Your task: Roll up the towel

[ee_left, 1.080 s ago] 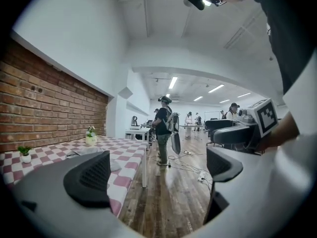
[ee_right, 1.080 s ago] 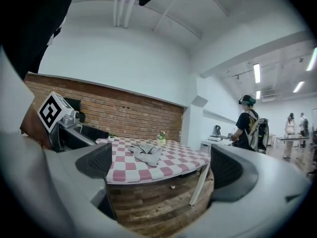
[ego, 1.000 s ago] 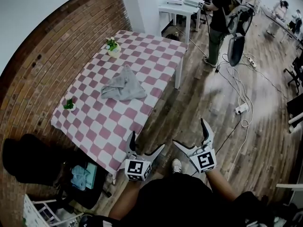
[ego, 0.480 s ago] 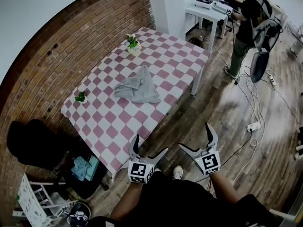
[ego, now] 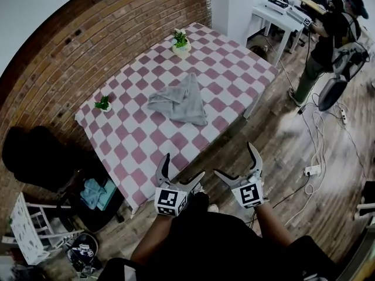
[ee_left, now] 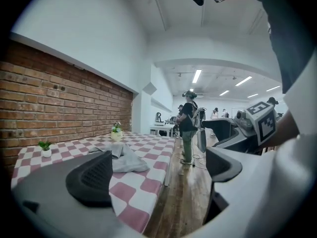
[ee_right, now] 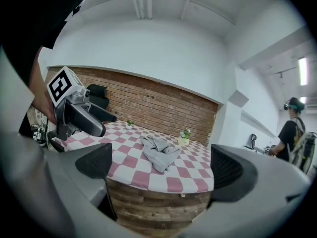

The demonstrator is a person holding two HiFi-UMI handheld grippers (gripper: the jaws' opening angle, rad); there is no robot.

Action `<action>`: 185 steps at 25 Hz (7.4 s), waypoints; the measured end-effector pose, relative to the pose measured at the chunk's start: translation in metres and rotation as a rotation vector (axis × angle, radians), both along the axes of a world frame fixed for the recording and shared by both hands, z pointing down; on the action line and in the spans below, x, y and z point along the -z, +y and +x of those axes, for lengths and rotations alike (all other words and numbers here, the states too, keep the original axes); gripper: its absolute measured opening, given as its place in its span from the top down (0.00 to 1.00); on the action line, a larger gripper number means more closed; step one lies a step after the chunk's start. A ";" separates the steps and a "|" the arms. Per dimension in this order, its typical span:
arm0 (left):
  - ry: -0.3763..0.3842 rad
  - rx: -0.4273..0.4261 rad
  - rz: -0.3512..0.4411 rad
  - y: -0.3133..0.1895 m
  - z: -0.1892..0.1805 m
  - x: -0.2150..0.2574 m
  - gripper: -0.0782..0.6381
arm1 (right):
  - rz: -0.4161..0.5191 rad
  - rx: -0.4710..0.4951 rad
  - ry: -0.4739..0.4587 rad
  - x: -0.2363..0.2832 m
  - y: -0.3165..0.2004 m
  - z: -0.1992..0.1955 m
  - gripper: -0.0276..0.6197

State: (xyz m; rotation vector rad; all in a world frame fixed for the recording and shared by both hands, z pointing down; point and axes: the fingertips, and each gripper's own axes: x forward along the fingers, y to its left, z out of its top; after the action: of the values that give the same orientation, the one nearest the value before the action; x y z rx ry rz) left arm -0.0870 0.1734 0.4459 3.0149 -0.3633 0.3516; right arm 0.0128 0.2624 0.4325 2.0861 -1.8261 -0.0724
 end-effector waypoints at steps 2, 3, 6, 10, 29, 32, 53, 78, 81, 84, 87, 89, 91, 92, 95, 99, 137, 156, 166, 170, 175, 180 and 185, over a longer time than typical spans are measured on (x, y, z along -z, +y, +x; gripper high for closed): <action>0.013 0.023 -0.007 -0.014 0.005 0.002 0.08 | 0.000 0.022 0.006 0.000 -0.018 0.007 0.04; 0.019 0.033 -0.010 -0.022 0.007 0.003 0.08 | 0.000 0.031 0.011 0.000 -0.027 0.011 0.04; 0.020 0.062 -0.019 -0.046 0.014 0.000 0.08 | -0.011 0.056 0.029 -0.005 -0.054 0.023 0.04; 0.003 0.089 -0.029 -0.082 0.020 -0.009 0.08 | -0.033 0.098 0.073 -0.016 -0.093 0.038 0.04; -0.044 0.196 -0.033 -0.186 0.026 -0.026 0.08 | -0.347 0.354 0.482 -0.072 -0.196 0.090 0.05; -0.066 0.233 -0.052 -0.193 0.028 -0.031 0.08 | -0.405 0.435 0.598 -0.092 -0.198 0.098 0.05; -0.107 0.457 -0.066 -0.217 0.045 -0.039 0.08 | -0.393 0.910 0.966 -0.172 -0.226 0.089 0.10; -0.108 0.493 -0.112 -0.214 0.036 -0.053 0.09 | -0.462 1.103 0.790 -0.182 -0.217 0.068 0.91; -0.134 0.466 -0.105 -0.208 0.038 -0.059 0.10 | -0.410 1.035 0.737 -0.152 -0.233 0.065 0.92; -0.156 0.436 -0.100 -0.202 0.042 -0.062 0.11 | -0.344 0.971 0.692 -0.117 -0.249 0.061 0.92; -0.172 0.405 -0.092 -0.198 0.046 -0.063 0.13 | -0.270 0.921 0.667 -0.086 -0.263 0.058 0.92; -0.186 0.376 -0.081 -0.196 0.052 -0.063 0.16 | -0.232 0.890 0.643 -0.060 -0.272 0.056 0.92; -0.200 0.341 -0.056 -0.195 0.060 -0.062 0.20 | -0.185 0.864 0.625 -0.035 -0.281 0.055 0.92; -0.207 0.324 -0.036 -0.195 0.065 -0.060 0.22 | -0.161 0.851 0.619 -0.024 -0.285 0.055 0.92; -0.222 0.286 0.023 -0.200 0.083 -0.053 0.26 | -0.097 0.812 0.604 0.012 -0.298 0.058 0.92; -0.212 0.281 0.081 -0.214 0.108 -0.041 0.32 | -0.020 0.757 0.591 0.055 -0.319 0.064 0.92; -0.366 0.561 0.358 -0.274 0.145 -0.044 0.48 | 0.432 0.507 0.432 0.271 -0.349 0.095 0.92; -0.111 0.637 0.546 -0.274 0.127 0.055 0.78 | 0.409 0.435 0.370 0.254 -0.363 0.127 0.92; 0.069 0.705 0.136 -0.297 0.084 0.029 0.89 | 0.349 0.469 0.340 0.221 -0.375 0.127 0.92; 0.027 0.714 0.101 -0.296 0.075 0.008 0.88 | 0.279 0.507 0.387 0.205 -0.377 0.118 0.92; -0.066 0.716 0.131 -0.291 0.070 -0.016 0.80 | 0.297 0.546 0.346 0.204 -0.378 0.102 0.92; -0.170 0.681 0.235 -0.280 0.079 -0.025 0.59 | 0.289 0.565 0.339 0.202 -0.382 0.092 0.92; -0.187 0.589 0.371 -0.256 0.102 -0.016 0.60 | 0.303 0.561 0.294 0.199 -0.390 0.090 0.92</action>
State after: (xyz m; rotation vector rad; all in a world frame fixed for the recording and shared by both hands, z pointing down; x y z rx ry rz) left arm 0.0150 -0.0829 0.4620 3.0080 -1.4273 0.5574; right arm 0.1030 -0.1272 0.2336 1.5526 -2.2460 -0.7961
